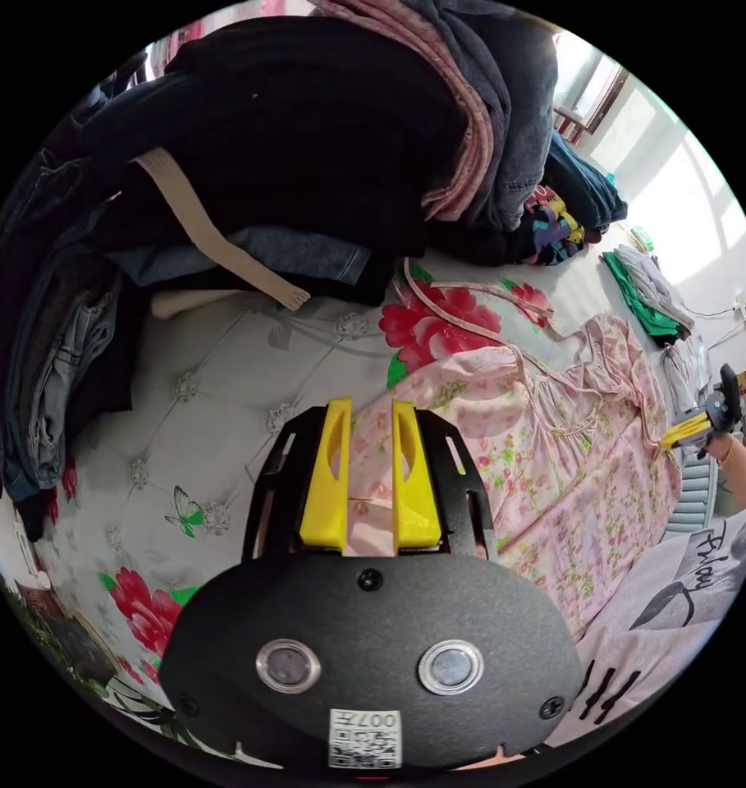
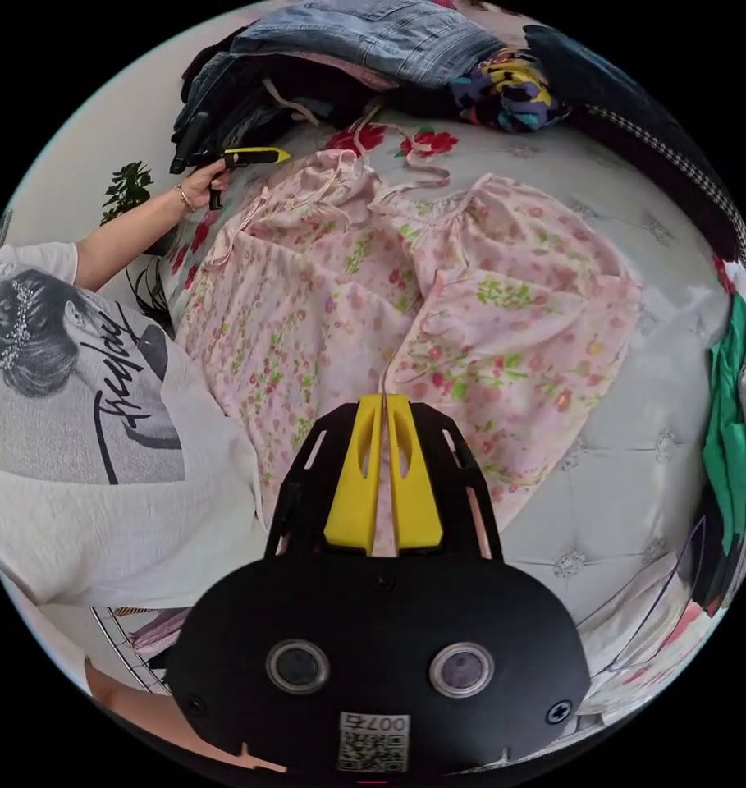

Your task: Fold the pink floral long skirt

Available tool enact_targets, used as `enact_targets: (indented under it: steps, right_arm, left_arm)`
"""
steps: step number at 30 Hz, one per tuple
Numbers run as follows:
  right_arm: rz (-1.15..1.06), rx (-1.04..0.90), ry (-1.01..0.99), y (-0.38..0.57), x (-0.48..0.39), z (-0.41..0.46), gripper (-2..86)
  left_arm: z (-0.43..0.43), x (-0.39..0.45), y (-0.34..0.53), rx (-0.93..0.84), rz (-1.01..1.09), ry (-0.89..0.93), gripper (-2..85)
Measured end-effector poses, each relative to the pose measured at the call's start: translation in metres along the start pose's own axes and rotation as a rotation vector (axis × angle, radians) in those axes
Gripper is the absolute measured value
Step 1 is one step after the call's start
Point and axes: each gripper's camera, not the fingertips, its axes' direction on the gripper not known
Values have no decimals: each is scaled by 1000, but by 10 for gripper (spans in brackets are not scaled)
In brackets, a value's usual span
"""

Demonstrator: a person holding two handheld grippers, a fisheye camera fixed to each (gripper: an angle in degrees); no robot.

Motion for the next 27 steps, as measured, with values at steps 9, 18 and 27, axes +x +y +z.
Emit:
enact_targets:
  steps: [9,18,27]
  right_arm:
    - [-3,138,351,-102,59,-47,43]
    - [-38,16,332,-110,45,-20,1]
    - [66,362,265,-7,-14,-142,-2]
  left_arm:
    - [29,24,-11,-124,197,-38,121]
    - [30,23,-7,-156,246,-31,-5]
    - [-84,11,44,121,147,92,-9]
